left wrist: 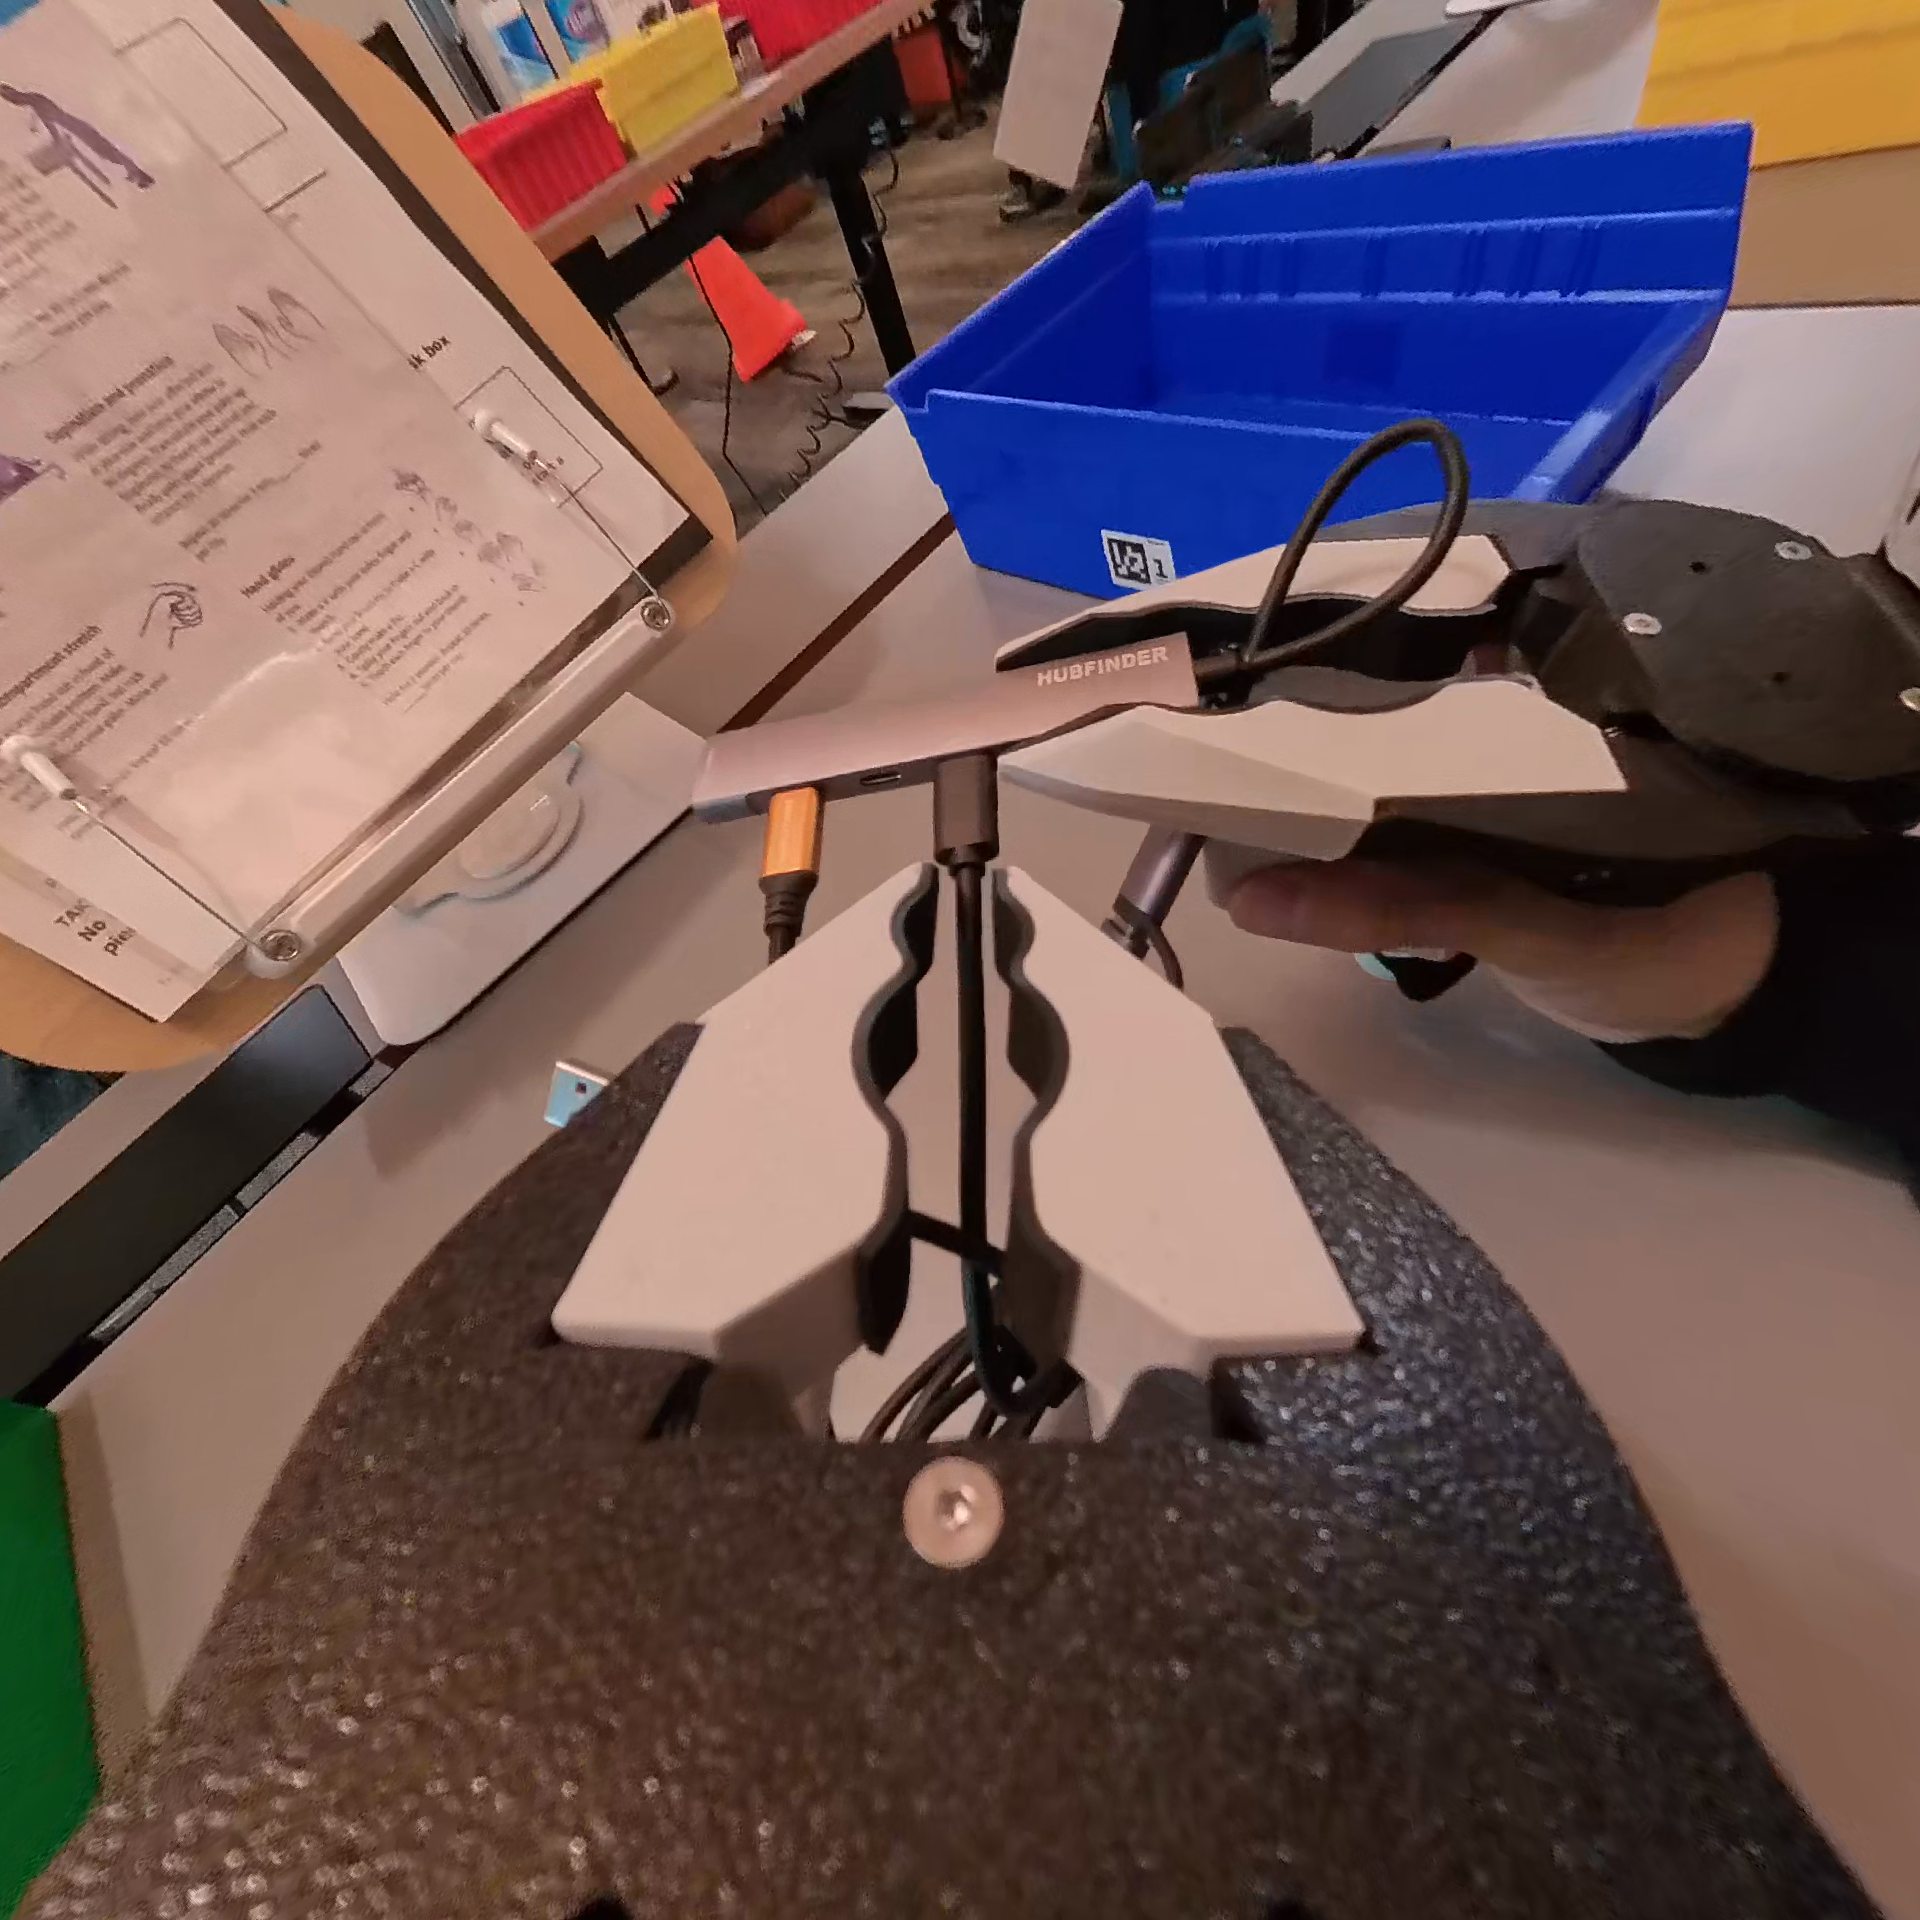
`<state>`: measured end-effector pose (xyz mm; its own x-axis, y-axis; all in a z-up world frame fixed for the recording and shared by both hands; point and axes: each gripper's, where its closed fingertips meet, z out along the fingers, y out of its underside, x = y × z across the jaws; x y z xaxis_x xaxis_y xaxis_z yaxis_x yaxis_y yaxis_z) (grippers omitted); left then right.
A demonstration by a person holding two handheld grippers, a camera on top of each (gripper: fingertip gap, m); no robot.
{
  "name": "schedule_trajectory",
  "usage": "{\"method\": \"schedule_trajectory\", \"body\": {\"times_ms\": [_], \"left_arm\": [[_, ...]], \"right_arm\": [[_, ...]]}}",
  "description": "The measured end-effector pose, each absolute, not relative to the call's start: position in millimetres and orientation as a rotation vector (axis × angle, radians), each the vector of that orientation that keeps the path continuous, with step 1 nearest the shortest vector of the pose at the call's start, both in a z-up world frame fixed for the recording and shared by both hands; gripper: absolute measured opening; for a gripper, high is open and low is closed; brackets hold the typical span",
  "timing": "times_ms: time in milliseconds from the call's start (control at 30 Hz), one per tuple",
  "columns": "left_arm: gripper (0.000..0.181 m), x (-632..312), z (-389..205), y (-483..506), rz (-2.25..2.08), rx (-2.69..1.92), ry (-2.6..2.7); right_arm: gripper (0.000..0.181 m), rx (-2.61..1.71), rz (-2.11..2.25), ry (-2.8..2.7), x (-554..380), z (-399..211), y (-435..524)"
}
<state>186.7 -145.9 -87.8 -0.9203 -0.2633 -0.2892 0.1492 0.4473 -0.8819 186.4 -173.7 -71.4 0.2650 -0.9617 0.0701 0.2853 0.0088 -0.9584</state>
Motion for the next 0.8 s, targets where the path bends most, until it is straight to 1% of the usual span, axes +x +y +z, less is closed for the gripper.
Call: {"method": "schedule_trajectory", "body": {"times_ms": [100, 167, 400, 567, 667, 800], "left_arm": [[0.013, 188.9, -89.8, -146.0, -1.502, -0.142, 2.298], [0.007, 188.5, -89.6, -146.3, -1.532, -0.149, 2.286], [0.006, 188.2, -88.8, -144.6, -1.556, -0.174, 2.229], [0.005, 190.7, -90.9, -140.9, -1.468, -0.153, 2.27], [0.005, 193.0, -94.4, -139.4, -1.344, -0.053, 2.264], [0.004, 196.3, -95.5, -142.0, -1.342, -0.04, 2.283]], "right_arm": [[0.023, -1.126, -1.128, 0.79, 186.8, -72.1, -172.3], [0.023, -1.111, -1.108, 0.793, 186.6, -71.3, -171.1], [0.024, -1.127, -1.106, 0.785, 187.2, -73.8, -169.2], [0.024, -1.201, -1.095, 0.801, 190.2, -81.3, -164.9], [0.024, -1.218, -1.075, 0.823, 192.4, -86.5, -163.5], [0.024, -1.203, -1.06, 0.861, 195.5, -89.8, -165.7]]}}
